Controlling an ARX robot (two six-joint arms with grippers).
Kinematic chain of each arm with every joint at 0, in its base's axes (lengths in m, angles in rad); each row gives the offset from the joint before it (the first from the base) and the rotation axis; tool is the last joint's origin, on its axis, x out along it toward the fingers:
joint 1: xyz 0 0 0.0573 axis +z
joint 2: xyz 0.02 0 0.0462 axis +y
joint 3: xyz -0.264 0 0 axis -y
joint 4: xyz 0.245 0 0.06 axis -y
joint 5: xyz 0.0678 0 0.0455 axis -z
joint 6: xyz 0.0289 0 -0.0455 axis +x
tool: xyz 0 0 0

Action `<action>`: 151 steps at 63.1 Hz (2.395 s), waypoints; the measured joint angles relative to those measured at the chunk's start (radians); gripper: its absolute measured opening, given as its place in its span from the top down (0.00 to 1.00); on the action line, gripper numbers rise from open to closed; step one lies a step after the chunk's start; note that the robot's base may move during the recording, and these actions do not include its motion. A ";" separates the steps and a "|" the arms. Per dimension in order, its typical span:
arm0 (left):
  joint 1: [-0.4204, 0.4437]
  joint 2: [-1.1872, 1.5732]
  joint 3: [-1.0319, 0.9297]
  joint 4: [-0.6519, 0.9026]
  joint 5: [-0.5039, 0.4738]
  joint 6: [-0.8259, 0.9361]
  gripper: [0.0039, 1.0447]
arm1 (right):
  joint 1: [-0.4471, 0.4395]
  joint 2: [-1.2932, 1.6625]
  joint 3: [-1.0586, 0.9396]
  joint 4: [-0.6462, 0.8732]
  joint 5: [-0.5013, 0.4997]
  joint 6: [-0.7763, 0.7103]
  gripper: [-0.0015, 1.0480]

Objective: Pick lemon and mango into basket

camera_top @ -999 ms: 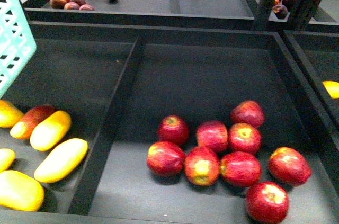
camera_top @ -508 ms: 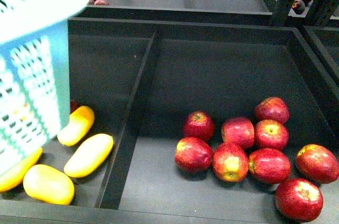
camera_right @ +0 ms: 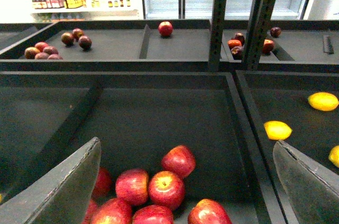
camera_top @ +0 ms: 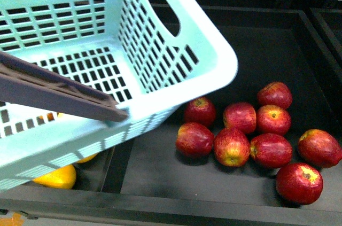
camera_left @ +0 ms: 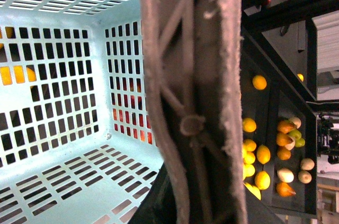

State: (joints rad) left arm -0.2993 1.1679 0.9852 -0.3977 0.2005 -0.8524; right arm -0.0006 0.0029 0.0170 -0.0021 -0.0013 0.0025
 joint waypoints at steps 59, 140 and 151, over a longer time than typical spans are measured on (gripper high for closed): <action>-0.294 0.287 0.145 0.184 0.226 0.027 0.95 | 0.000 0.000 0.000 0.000 0.001 0.000 0.08; -0.317 0.319 0.184 0.188 0.250 0.061 0.95 | -0.296 0.745 0.173 0.346 0.021 0.192 0.08; -0.316 0.319 0.184 0.188 0.248 0.063 0.95 | -0.516 1.183 0.298 0.646 -0.061 0.129 0.08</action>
State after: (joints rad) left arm -0.6151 1.4868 1.1694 -0.2100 0.4488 -0.7895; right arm -0.5167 1.1858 0.3153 0.6437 -0.0620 0.1318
